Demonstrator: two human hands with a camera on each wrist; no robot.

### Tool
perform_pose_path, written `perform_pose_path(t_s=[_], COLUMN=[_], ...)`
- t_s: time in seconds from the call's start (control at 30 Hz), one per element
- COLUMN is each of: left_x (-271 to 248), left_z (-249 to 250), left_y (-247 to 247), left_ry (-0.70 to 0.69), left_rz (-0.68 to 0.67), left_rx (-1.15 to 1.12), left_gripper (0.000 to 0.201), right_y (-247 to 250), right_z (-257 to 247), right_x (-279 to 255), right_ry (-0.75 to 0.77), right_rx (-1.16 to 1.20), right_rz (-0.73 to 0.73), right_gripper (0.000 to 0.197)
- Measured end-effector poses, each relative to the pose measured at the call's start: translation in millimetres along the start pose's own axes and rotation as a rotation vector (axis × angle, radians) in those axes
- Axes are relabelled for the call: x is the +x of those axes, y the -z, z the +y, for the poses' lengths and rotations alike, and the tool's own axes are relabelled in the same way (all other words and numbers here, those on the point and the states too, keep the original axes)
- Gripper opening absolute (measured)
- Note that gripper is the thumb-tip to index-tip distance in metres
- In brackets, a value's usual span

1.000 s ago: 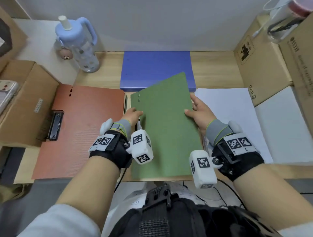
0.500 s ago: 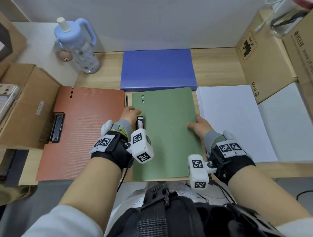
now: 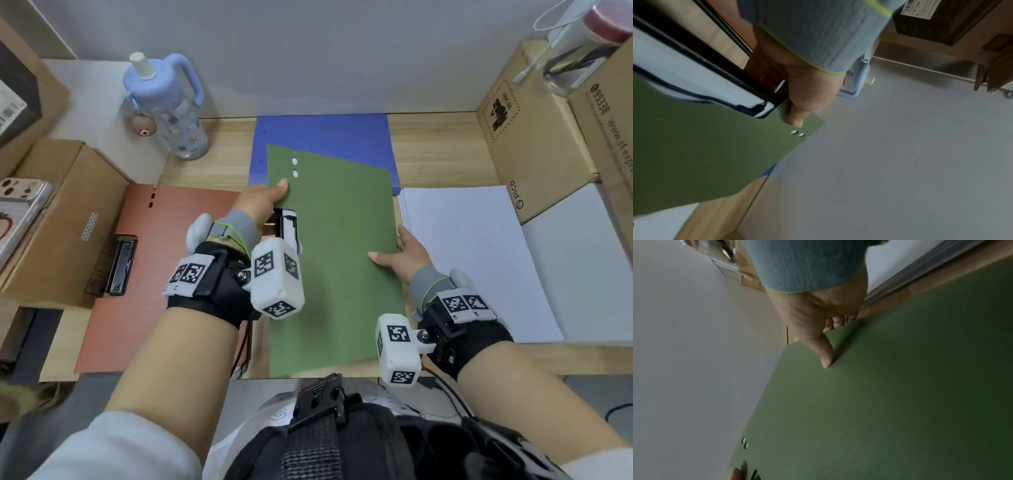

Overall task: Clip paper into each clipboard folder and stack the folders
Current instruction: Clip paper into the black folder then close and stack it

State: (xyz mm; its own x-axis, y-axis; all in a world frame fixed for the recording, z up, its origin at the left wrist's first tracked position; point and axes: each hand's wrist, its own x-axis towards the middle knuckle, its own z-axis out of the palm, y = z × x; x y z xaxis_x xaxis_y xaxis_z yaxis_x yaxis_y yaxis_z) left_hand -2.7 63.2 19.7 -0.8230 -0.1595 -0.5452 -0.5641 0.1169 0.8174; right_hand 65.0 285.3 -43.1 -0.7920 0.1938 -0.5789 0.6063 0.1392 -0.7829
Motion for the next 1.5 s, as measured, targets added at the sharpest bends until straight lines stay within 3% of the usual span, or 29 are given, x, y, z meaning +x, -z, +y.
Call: perform_pose_path(t_s=[0.1,0.27,0.37,0.47,0.5,0.6,0.67,0.73,0.8,0.87,0.93,1.03,1.07,1.2,1.5], left_x=[5,13,15,16,19,23,25,32,33,37,41,50,54,69,95], left_z=[11,14,7,0,-3,-12,-16,-23,-25,-27,-24,-14,-11,1,10], left_y=[6,16,15,12,10,2,-4,-8,-11,-13,-13,-11,-11,-13,-16], left_ry=[0.018,0.07,0.105,0.171,0.207,0.279,0.315,0.34,0.364,0.371,0.393,0.407,0.408,0.394,0.411], left_rz=[-0.001,0.079,0.112,0.121,0.114,0.106,0.095,0.099,0.089,0.048,0.01,-0.039,-0.055,-0.057,-0.012], left_rx=[-0.145,-0.437,-0.622,-0.77,-0.79,-0.796,-0.796,-0.836,-0.864,-0.883,-0.91,-0.937,-0.945,-0.919,-0.903], left_gripper=[0.019,0.016,0.018,0.021,0.022,0.027,0.028,0.021,0.029,0.015,0.021,0.018,0.022,0.055,0.061], right_y=[4,14,18,17,17,15,16,18,19,20,22,22,21,20,10], right_z=[-8,-16,-18,-18,-17,-23,-27,-30,-34,-39,-46,-57,-61,-76,-95], right_x=[4,16,19,22,24,21,22,26,28,34,42,55,60,79,107], right_ry=[0.08,0.048,0.025,-0.059,-0.09,-0.138,-0.127,-0.12,-0.121,-0.135,-0.145,-0.177,-0.192,-0.215,-0.23], right_rx=[-0.091,-0.374,-0.199,0.055,0.159,0.425,0.487,0.571,0.64,0.691,0.747,0.834,0.857,0.911,0.96], right_rz=[0.042,0.206,0.291,0.264,0.233,0.13,0.099,0.092,0.098,0.107,0.11,0.114,0.115,0.112,0.047], right_gripper=[0.082,0.108,0.108,0.107,0.101,0.051,0.038,0.038,0.038,0.038,0.036,0.017,0.008,0.009,0.013])
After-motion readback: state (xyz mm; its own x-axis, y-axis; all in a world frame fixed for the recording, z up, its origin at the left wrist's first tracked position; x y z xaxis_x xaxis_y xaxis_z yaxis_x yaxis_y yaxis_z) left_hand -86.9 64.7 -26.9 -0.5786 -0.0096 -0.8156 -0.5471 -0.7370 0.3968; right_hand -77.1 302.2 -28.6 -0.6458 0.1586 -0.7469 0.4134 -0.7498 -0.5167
